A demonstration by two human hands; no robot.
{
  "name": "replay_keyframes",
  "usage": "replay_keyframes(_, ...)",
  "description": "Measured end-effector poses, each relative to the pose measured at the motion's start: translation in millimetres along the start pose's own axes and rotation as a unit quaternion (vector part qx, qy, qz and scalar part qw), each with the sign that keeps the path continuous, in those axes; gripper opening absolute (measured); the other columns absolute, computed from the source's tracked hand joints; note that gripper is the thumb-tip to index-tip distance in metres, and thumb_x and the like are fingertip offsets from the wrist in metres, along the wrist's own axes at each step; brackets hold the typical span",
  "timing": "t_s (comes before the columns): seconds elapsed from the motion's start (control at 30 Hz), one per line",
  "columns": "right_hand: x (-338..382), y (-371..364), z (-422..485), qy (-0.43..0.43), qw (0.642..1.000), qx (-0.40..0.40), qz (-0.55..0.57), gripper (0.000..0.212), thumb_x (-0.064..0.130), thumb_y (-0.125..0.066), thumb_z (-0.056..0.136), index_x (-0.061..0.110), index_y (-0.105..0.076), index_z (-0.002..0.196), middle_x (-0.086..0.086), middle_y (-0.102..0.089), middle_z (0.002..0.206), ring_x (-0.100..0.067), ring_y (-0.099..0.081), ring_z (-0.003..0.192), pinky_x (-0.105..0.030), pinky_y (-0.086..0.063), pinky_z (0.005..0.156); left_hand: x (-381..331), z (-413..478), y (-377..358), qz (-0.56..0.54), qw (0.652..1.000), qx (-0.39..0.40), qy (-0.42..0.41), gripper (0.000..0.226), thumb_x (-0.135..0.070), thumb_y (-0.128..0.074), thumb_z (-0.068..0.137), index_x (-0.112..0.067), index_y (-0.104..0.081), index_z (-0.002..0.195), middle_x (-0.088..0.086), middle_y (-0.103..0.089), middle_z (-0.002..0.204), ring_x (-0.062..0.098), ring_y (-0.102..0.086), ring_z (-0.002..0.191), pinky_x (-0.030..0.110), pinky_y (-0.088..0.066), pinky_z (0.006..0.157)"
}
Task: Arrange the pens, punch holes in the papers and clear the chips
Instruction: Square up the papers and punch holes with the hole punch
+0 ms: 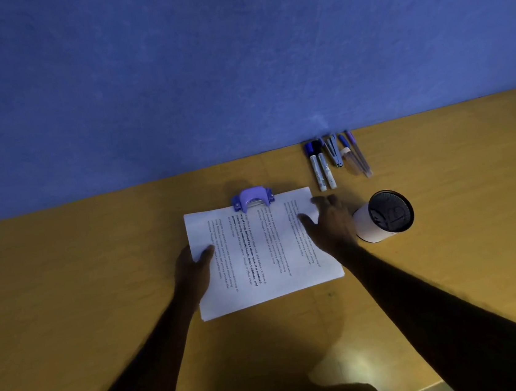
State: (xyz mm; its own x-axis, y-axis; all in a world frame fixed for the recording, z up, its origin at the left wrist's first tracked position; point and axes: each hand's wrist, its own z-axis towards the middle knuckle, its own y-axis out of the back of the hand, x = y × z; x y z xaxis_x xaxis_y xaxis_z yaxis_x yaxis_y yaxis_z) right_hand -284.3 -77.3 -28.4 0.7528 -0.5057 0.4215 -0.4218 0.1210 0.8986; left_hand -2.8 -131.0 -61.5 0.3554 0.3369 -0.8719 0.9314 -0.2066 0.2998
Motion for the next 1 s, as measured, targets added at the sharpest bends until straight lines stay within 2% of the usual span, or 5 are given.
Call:
replay_keyframes(0.17, 41, 11, 41, 0.133, 0.984, 0.085, 0.078, 0.028, 0.032, -0.063, 0.092, 0.017, -0.064, 0.115, -0.005, -0.063, 0.113, -0.018, -0.061, 0.097, -0.037, -0.055, 0.083, 0, 1, -1, -0.032, 0.999, -0.007, 0.005, 0.008, -0.02, -0.061, 0.093, -0.024, -0.065, 0.099, 0.001, -0.072, 0.092, 0.015, -0.071, 0.078, 0.028, -0.055, 0.064)
replay_keyframes(0.4, 99, 11, 105, 0.23, 0.945, 0.227, -0.046, 0.028, 0.025, -0.062, 0.092, 0.012, -0.07, 0.115, -0.006, -0.066, 0.126, -0.022, -0.058, 0.118, -0.029, -0.041, 0.099, 1, 2, -3, -0.041, 0.999, -0.016, -0.002, 0.013, -0.016, -0.063, 0.092, -0.022, -0.066, 0.102, 0.001, -0.072, 0.1, 0.016, -0.069, 0.089, 0.033, -0.054, 0.078)
replay_keyframes(0.57, 109, 10, 122, 0.242, 0.922, 0.284, -0.104, 0.03, 0.034, -0.071, 0.086, 0.011, -0.072, 0.106, -0.006, -0.069, 0.112, -0.022, -0.062, 0.105, -0.026, -0.042, 0.084, 4, 3, -4, -0.023, 0.999, -0.025, -0.011, 0.012, -0.017, -0.064, 0.092, -0.019, -0.066, 0.103, -0.003, -0.071, 0.093, 0.016, -0.069, 0.085, 0.025, -0.05, 0.067)
replay_keyframes(0.77, 106, -3, 131, 0.197, 0.931, 0.296, -0.083, 0.039, 0.037, -0.079, 0.078, 0.006, -0.072, 0.099, -0.01, -0.069, 0.103, -0.025, -0.063, 0.097, -0.034, -0.05, 0.084, 3, 0, -3, -0.012, 1.0, -0.021, 0.004, 0.02, -0.02, -0.062, 0.093, -0.01, -0.065, 0.109, 0.007, -0.072, 0.097, 0.021, -0.069, 0.085, 0.035, -0.056, 0.071)
replay_keyframes(1.0, 105, -9, 147, 0.149, 0.925, 0.329, -0.119, 0.048, 0.049, -0.079, 0.073, 0.011, -0.072, 0.101, -0.006, -0.071, 0.105, -0.015, -0.057, 0.086, -0.025, -0.04, 0.073, -2, -3, -4, -0.004, 1.0, -0.022, 0.016, 0.02, -0.023, -0.062, 0.092, -0.012, -0.063, 0.109, 0.004, -0.071, 0.093, 0.017, -0.069, 0.079, 0.029, -0.055, 0.064)
